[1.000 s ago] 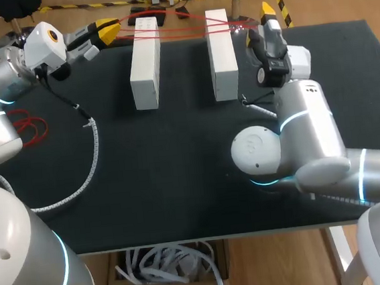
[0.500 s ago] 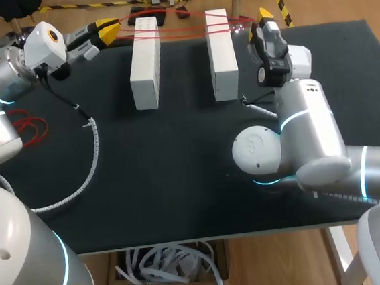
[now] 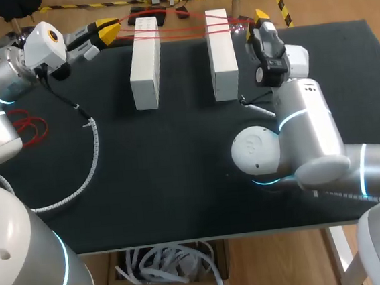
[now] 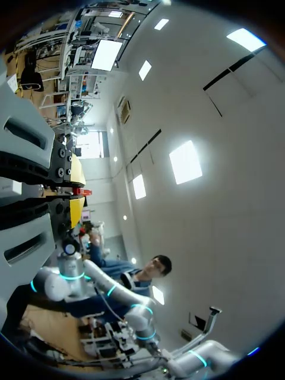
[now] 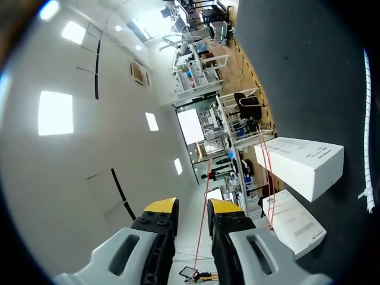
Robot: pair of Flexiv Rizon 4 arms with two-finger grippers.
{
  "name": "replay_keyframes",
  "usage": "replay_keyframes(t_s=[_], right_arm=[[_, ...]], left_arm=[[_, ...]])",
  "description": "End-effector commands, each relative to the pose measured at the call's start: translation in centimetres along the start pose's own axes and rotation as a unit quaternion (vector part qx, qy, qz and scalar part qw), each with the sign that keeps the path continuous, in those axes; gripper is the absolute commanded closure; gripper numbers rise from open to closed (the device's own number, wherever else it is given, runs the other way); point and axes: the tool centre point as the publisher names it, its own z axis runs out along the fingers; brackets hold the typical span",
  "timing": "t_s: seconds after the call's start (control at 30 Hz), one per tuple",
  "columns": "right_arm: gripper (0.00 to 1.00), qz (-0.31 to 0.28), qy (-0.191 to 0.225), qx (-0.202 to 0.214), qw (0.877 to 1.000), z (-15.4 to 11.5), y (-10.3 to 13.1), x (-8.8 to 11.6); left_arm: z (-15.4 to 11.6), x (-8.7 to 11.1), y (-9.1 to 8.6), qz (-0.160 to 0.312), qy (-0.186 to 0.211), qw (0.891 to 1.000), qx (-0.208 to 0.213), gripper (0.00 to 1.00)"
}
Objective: Grab the tape and strap the tape.
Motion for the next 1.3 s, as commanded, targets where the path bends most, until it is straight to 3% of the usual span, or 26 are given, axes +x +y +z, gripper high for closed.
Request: replay_keyframes(t_s=[0.03,0.1,0.13,0.93,1.0,1.1,1.3], right_arm=[[0.85,-0.001,-0.001,-0.003,1.0,0.1,-0.2,0.0],[0.92,-0.002,-0.002,-0.005,1.0,0.2,-0.1,-0.1],[1.0,-0.002,-0.002,-0.005,1.0,0.1,-0.1,-0.1],[1.0,-0.011,-0.014,0.002,1.0,0.2,-0.1,-0.1],[1.0,-0.011,-0.014,0.002,1.0,0.2,-0.1,-0.1],[1.0,-0.011,-0.014,0.002,1.0,0.2,-0.1,-0.1],[1.0,-0.011,-0.014,0.002,1.0,0.2,-0.1,-0.1]], left_arm=[[0.0,0.0,0.1,0.001,0.0,1.0,0.001,1.0],[0.0,0.0,0.1,0.001,0.0,1.0,0.001,1.0],[0.0,0.0,0.1,0.001,0.0,1.0,0.001,1.0],[0.0,0.0,0.1,0.001,0.0,1.0,0.001,1.0],[0.0,-0.4,0.1,-0.056,0.008,0.996,-0.067,1.0],[0.0,-0.8,0.0,-0.127,0.004,0.979,-0.159,1.0],[0.7,-1.6,-0.7,-0.198,-0.007,0.927,-0.318,1.0]])
